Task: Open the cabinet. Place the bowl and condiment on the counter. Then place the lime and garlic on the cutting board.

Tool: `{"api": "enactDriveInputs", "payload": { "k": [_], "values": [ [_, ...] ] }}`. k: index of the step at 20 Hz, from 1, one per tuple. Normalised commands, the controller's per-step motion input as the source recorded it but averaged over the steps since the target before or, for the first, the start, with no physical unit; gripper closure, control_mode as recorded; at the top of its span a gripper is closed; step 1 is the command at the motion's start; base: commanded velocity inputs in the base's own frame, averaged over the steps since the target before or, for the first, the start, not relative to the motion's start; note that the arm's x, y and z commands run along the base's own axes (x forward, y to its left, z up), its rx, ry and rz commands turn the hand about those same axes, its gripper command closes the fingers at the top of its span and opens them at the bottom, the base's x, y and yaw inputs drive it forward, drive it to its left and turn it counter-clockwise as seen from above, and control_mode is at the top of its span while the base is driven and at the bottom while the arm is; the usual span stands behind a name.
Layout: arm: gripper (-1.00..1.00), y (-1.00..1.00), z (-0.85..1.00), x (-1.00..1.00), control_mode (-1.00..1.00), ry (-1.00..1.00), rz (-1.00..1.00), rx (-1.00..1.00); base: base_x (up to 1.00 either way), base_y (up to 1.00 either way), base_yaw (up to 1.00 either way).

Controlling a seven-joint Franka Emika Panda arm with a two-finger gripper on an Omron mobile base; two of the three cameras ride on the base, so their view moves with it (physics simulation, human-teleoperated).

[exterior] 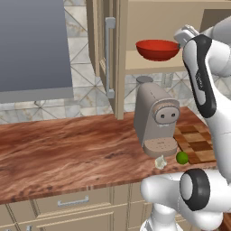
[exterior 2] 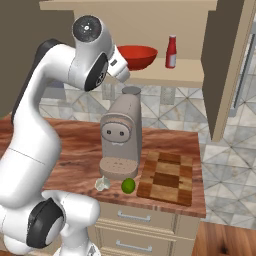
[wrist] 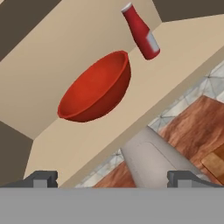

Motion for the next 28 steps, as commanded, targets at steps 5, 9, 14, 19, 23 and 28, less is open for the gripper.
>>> {"api": "enactDriveInputs", "payload": {
  "k": [5, 9, 14, 19, 23, 28],
  "values": [
    [-1.0, -0.04, -0.08, 0.08, -1.0, 0.0, 0.0, 0.0, 0.0, 0.0, 0.0],
    [-1.0, -0.04, -0.07, 0.17, -1.0, 0.0, 0.0, 0.0, 0.0, 0.0, 0.0],
    [-1.0, -0.01, -0.07, 0.28, -1.0, 0.0, 0.0, 0.0, 0.0, 0.0, 0.0],
    [-1.0, -0.01, -0.09, 0.34, -1.0, 0.0, 0.0, 0.0, 0.0, 0.0, 0.0],
    [-1.0, -0.08, -0.04, 0.31, -1.0, 0.0, 0.0, 0.0, 0.0, 0.0, 0.0],
    [-1.0, -0.12, 0.0, 0.33, -1.0, 0.0, 0.0, 0.0, 0.0, 0.0, 0.0]
  ]
}}
